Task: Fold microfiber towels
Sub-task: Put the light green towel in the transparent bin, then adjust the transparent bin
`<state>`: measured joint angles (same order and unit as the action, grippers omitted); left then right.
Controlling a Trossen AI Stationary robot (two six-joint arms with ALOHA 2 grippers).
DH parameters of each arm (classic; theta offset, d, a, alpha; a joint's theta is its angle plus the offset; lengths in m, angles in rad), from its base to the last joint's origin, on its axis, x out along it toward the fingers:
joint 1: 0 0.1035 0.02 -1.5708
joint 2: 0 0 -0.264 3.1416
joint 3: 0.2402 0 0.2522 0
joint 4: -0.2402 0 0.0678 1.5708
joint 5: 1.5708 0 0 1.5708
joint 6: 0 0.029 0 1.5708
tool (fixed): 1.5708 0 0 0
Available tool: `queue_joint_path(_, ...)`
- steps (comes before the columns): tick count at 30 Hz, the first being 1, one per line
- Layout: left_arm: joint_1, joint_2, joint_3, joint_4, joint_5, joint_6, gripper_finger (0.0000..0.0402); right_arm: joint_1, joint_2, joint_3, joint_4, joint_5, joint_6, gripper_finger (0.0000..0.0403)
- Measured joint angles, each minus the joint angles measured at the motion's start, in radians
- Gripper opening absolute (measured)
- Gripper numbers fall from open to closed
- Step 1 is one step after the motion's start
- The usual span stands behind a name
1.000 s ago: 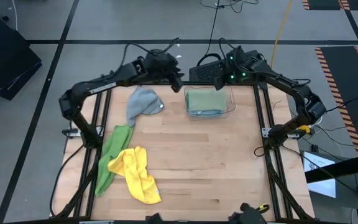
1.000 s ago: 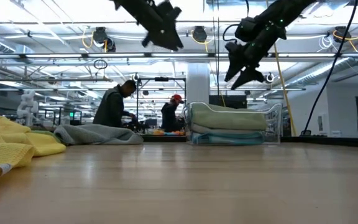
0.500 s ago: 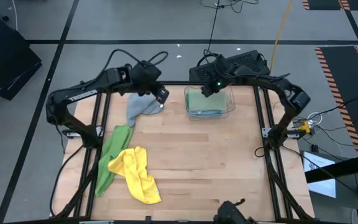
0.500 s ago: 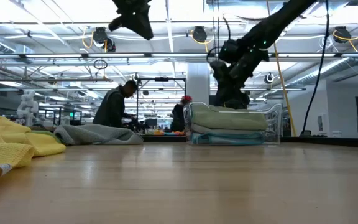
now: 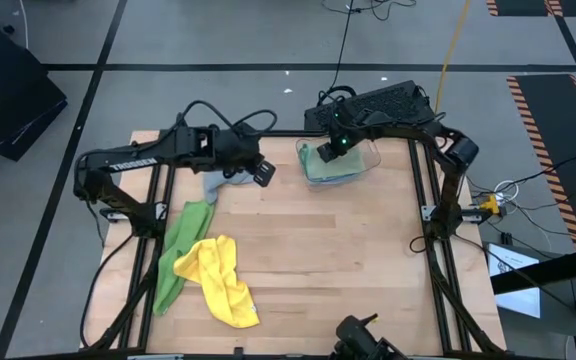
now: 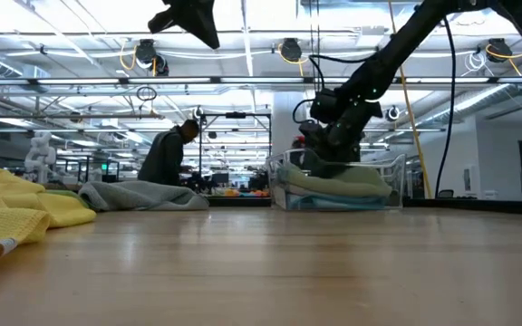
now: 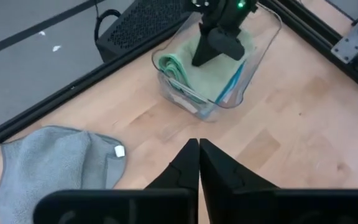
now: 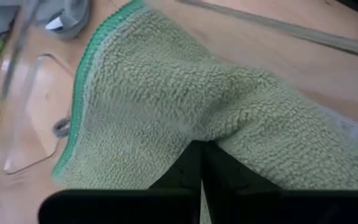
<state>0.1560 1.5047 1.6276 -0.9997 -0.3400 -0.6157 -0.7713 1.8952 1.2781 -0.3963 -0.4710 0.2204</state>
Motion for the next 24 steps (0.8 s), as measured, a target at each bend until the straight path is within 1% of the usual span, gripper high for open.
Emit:
queue_joint_path(4,-0.015,0.001,0.000,-0.004,-0.010,0.003,0.0016,0.001,-0.038,0.000,-0.015,-0.001,0.001,0.0003)
queue_joint_path(8,-0.033,0.001,0.000,-0.042,-0.006,0.004,0.0005,0.000,-0.125,0.000,-0.012,0.009,0.014,0.0004)
queue_joint_path(10,-0.045,0.001,0.000,-0.066,-0.006,0.002,0.0003,-0.001,-0.177,0.000,-0.028,0.038,0.014,0.0004)
queue_joint_path(12,-0.062,0.001,0.000,-0.093,-0.005,-0.005,0.0007,-0.001,-0.232,0.000,-0.063,0.065,0.014,0.0004)
queue_joint_path(15,-0.086,0.001,0.000,-0.143,-0.004,-0.015,0.0018,-0.001,-0.316,0.000,-0.187,0.100,0.007,0.0004)
queue_joint_path(18,-0.110,0.001,-0.015,-0.160,-0.006,-0.010,0.0019,0.002,-0.402,0.000,-0.338,0.213,0.002,0.0004)
queue_joint_path(21,-0.127,0.001,-0.047,-0.162,-0.005,0.013,0.0010,0.002,-0.472,0.000,-0.441,0.320,0.014,0.0004)
queue_joint_path(24,-0.141,0.000,-0.077,-0.161,0.015,0.022,0.0003,-0.013,-0.521,0.000,-0.510,0.472,0.067,0.0004)
